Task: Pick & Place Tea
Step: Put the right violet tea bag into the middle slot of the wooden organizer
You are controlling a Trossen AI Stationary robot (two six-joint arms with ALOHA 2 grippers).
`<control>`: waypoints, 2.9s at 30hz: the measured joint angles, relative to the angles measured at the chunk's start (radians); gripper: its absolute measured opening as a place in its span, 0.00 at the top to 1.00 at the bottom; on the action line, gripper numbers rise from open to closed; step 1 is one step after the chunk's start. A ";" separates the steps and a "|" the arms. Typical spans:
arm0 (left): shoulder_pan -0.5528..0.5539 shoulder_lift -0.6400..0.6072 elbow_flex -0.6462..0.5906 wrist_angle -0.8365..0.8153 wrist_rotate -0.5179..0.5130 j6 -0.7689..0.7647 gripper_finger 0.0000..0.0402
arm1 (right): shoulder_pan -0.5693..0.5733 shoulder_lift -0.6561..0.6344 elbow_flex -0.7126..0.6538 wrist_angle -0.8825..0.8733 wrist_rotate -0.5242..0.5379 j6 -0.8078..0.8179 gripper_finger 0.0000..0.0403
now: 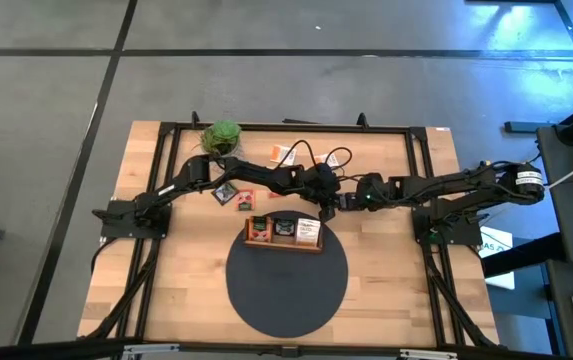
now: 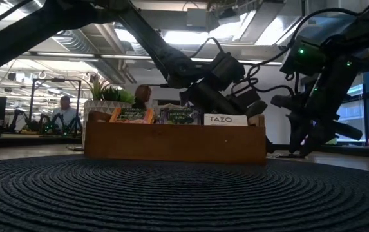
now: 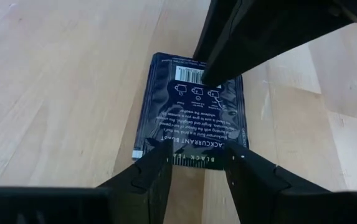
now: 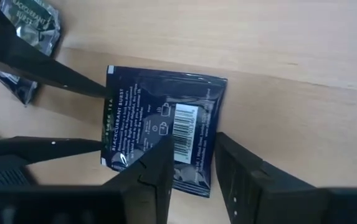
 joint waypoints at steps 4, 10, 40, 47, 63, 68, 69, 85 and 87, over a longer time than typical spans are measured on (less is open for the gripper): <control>0.000 0.001 -0.001 0.000 0.001 -0.002 0.65 | 0.000 0.001 -0.001 -0.005 -0.003 -0.001 0.77; 0.000 0.001 -0.001 0.000 0.002 -0.002 0.65 | 0.003 0.002 -0.001 -0.014 -0.004 -0.010 0.92; 0.015 -0.520 -0.005 -0.246 0.133 0.690 0.65 | 0.004 -0.490 -0.003 0.086 -0.408 -0.098 0.99; -0.044 -0.655 -0.004 -0.236 0.127 0.487 0.65 | 0.005 -0.532 -0.003 0.398 -0.531 -0.022 0.98; -0.161 -0.723 -0.003 -0.334 0.114 0.357 0.65 | 0.167 -0.424 -0.002 0.831 -0.457 0.105 0.98; -0.193 -0.722 -0.003 -0.355 0.020 0.376 0.65 | 0.233 -0.371 -0.002 0.924 -0.416 0.120 0.98; -0.198 -0.723 -0.003 -0.353 0.016 0.390 0.65 | 0.241 -0.362 -0.002 0.934 -0.406 0.123 0.98; -0.285 -0.719 -0.003 -0.348 0.017 0.505 0.65 | 0.268 -0.271 0.097 0.935 -0.421 0.073 0.98; -0.288 -0.719 -0.003 -0.348 0.016 0.505 0.65 | 0.268 -0.266 0.100 0.934 -0.422 0.071 0.98</control>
